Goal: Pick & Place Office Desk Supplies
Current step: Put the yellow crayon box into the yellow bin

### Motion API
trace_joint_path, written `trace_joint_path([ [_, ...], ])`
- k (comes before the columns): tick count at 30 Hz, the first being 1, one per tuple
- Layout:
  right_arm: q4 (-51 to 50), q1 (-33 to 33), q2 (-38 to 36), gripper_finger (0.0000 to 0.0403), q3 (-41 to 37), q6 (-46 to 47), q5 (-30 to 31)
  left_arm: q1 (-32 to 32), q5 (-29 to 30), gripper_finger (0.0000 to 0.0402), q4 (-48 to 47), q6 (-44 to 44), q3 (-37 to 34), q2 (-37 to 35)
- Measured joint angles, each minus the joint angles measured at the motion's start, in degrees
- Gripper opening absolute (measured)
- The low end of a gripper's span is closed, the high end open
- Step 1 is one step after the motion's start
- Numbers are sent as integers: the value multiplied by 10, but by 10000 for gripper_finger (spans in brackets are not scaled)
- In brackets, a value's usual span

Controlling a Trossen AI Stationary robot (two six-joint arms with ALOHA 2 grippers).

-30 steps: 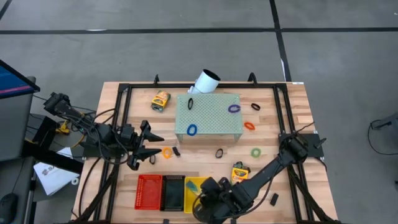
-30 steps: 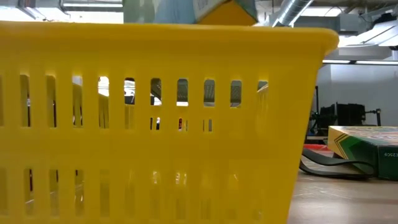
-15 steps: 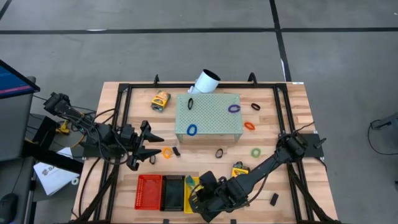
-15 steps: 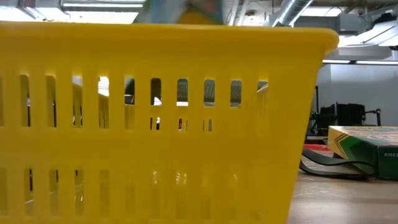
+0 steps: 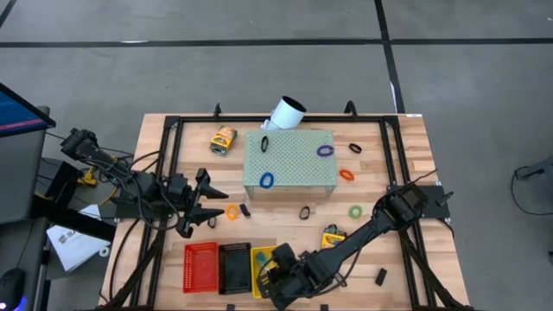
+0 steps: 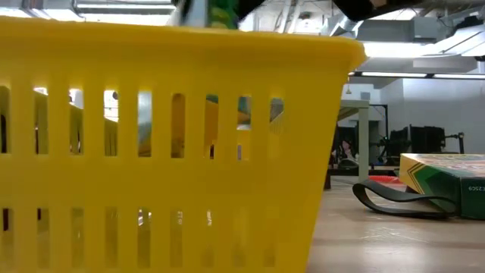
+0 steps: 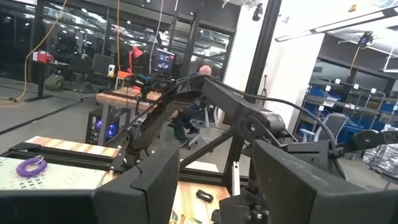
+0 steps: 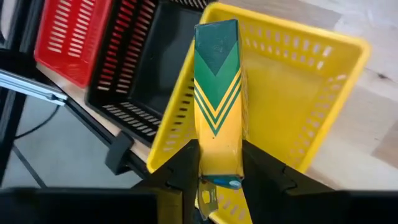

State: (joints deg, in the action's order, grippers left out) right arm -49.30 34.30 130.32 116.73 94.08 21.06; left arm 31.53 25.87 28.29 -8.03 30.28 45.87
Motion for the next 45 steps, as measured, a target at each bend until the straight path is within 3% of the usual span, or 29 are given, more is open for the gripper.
trace_joint_path([
  [15,2,-22,-1,230,0,8,-1,0,-2,198,-7,0,0,0],
  [24,13,-13,-2,234,0,26,-29,0,-13,198,-33,-13,0,0],
  [45,11,-42,2,234,0,-85,-121,0,-13,198,-35,-13,0,0],
])
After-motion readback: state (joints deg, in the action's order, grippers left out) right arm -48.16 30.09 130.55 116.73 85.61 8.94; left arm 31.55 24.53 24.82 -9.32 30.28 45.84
